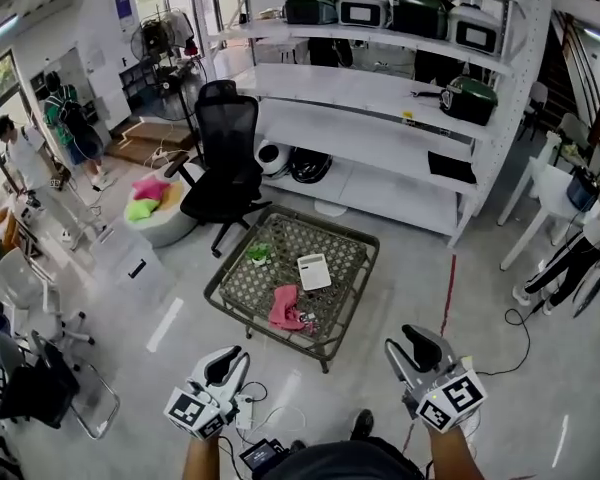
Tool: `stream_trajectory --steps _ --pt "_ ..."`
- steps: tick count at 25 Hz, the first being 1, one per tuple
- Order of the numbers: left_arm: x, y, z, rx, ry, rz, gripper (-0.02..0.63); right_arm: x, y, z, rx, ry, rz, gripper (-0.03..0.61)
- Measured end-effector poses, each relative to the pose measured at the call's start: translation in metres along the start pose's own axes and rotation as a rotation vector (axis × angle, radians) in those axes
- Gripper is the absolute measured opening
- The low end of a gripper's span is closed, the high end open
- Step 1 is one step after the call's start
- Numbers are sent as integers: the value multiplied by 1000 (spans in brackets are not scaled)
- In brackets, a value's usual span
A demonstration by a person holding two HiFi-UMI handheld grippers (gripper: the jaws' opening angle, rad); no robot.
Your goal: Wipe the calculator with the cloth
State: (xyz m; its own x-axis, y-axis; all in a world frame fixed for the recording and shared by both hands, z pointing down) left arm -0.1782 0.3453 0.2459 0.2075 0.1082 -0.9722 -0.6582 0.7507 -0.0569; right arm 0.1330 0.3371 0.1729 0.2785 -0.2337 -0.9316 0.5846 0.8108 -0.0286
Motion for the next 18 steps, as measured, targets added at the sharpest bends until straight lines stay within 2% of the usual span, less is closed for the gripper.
stream_trajectory --steps 5,10,12,16,18 --pt "18 -31 6 52 9 -28 74 12 -21 37 64 -19 -1 153" --pt "21 -49 12 111 12 -67 74 23 -37 67 129 -36 -5 153" --pt "26 -58 10 146 10 -59 75 25 -42 79 148 -44 -11 153" --pt "17 -70 9 178 -22 -73 84 30 -51 102 187 -67 -19 153" --pt "24 -82 11 200 9 -90 89 34 -57 112 199 -67 -20 153"
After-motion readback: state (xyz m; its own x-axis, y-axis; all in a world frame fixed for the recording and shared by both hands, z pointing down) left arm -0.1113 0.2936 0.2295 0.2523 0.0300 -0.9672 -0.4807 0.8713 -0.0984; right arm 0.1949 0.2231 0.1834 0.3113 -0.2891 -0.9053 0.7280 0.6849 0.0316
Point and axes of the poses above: the fingertips, and each gripper's own axes: y backward along the fingers, z to its right, x out of its top, the point moved 2 cm from there along y, backward along the fingers, and after that the axes turned 15 degrees about -y, right-handed, at the moved point
